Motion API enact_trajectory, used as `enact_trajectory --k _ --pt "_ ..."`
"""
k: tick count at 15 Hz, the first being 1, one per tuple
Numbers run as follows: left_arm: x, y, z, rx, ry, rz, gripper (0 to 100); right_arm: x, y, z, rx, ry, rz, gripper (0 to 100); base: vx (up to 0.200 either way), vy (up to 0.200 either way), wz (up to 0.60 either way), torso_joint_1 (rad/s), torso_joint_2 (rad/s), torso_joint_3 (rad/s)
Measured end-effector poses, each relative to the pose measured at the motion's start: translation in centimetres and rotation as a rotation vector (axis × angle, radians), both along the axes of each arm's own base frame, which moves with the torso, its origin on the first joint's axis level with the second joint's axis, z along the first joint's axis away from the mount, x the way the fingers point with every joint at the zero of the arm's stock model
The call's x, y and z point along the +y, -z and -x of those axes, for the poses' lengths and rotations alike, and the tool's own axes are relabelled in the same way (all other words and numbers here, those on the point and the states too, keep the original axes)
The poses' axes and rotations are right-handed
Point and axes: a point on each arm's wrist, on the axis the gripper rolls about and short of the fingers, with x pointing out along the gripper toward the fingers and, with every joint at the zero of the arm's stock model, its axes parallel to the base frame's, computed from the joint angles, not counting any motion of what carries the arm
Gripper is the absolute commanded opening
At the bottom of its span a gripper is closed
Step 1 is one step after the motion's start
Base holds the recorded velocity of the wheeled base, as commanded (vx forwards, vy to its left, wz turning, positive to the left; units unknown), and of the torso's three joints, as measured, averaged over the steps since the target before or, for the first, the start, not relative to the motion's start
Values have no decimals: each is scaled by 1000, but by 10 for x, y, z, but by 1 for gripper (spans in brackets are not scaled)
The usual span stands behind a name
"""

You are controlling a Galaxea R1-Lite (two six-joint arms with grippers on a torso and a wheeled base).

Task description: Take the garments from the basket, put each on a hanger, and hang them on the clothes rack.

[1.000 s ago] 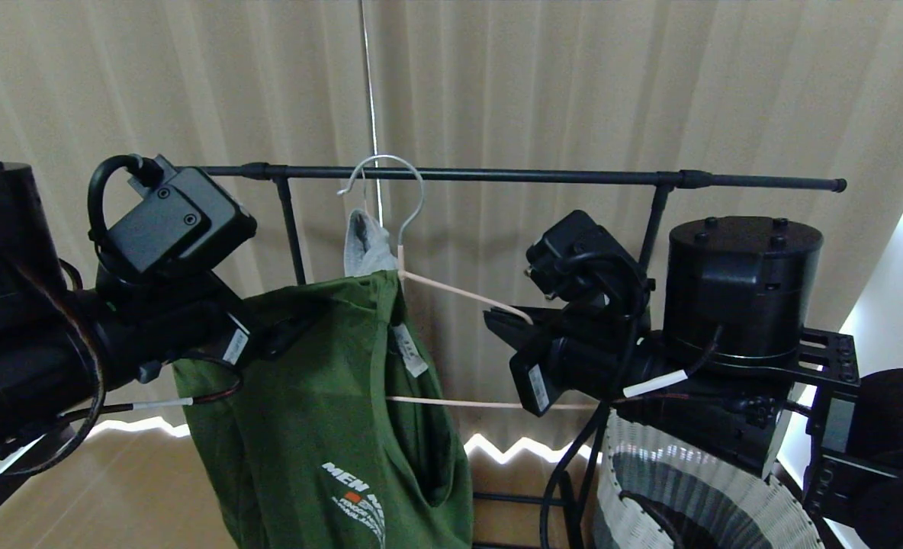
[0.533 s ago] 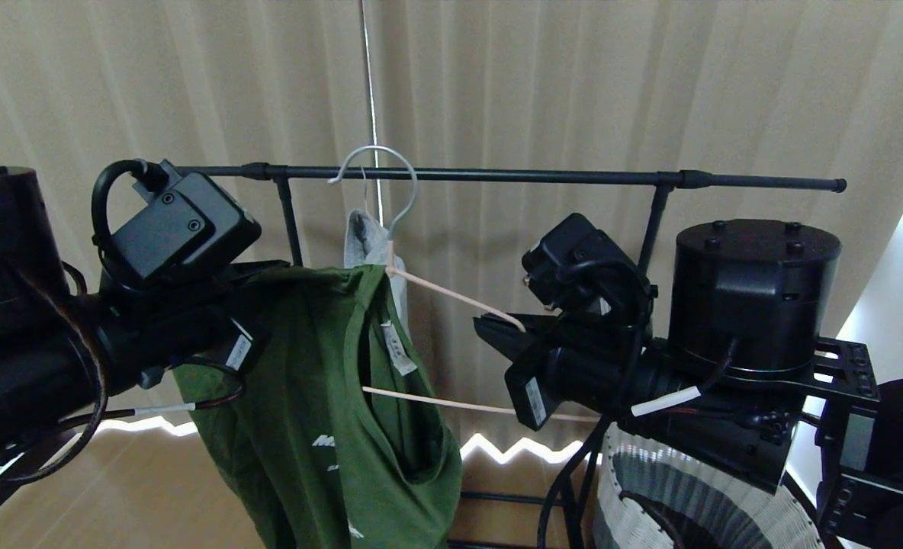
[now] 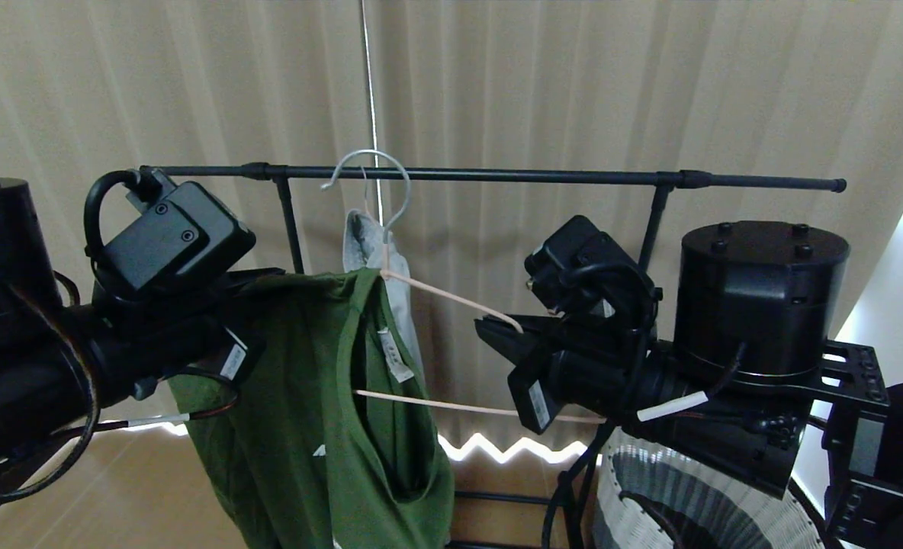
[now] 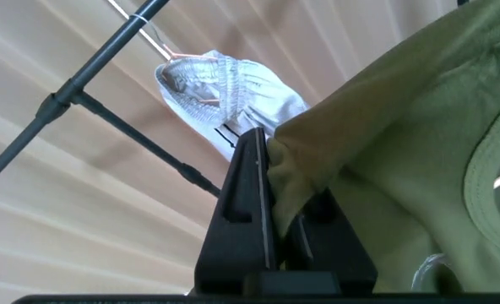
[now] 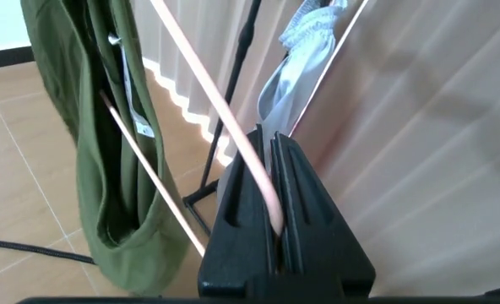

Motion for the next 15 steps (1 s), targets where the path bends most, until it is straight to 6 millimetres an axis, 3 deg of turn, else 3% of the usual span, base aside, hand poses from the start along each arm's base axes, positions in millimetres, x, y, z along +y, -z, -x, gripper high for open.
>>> enact_trajectory --k 3,6,9,15 --pt "5 0 0 -1 -38 -2 0 0 -1 1 -3 6 -4 100 0 0 0 0 0 0" --pt "16 1 -4 -3 -214 -2 0 -3 -1 3 -3 6 -8 100 0 0 0 0 0 0" --pt "20 1 -5 19 -355 130 0 -3 0 3 -31 5 -38 100 0 0 0 0 0 0" --pt "-7 -17 4 -56 -232 344 0 13 16 14 -2 -59 -13 100 0 0 0 0 0 0"
